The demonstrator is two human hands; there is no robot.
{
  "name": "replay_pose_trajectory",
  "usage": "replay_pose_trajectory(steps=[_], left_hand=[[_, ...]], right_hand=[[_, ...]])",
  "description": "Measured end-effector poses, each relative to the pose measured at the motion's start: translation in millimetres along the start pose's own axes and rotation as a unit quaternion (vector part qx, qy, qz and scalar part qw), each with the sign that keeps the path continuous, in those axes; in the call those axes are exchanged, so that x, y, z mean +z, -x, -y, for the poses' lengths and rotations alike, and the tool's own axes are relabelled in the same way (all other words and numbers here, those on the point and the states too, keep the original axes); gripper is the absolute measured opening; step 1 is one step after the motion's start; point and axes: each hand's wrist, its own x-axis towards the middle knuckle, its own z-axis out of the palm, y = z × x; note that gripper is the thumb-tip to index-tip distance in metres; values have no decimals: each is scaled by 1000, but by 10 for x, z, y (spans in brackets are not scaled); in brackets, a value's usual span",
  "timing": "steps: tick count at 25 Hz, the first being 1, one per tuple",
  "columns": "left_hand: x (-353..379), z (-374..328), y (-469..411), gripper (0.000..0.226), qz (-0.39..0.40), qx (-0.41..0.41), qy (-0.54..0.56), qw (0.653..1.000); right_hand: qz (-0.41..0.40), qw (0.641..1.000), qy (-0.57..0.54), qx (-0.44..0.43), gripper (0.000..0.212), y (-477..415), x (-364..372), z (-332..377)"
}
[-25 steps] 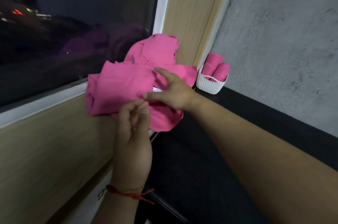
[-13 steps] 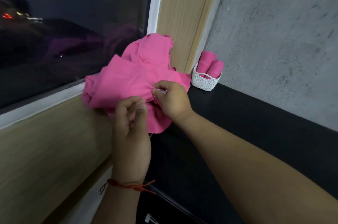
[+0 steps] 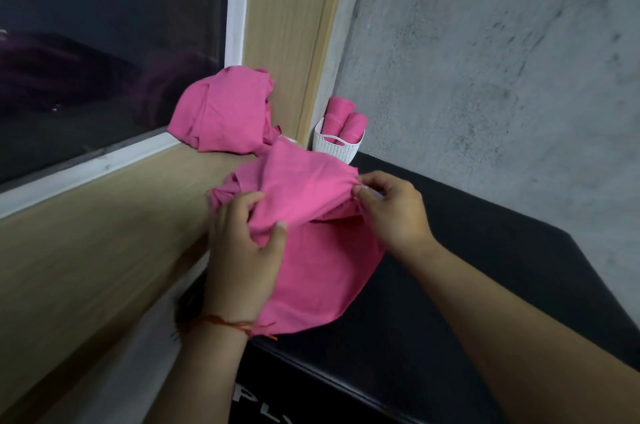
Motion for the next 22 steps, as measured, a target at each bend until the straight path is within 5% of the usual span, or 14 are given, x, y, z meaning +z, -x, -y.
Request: replay_pose_trajectory(steps=[7,18,22], left_hand=[[922,-145,568,57,252,18,-2,967],[2210,-649,1256,21,288,229,-62,928],[2454,-772,1364,27,262,162,-46,950]], right_hand=[[-67,992,1,108,13,612,-1037,-965],[-218,940,-103,243,8,1710,-1956,-2168],[-208,936,-95,267,32,2038,-1882,-2487]])
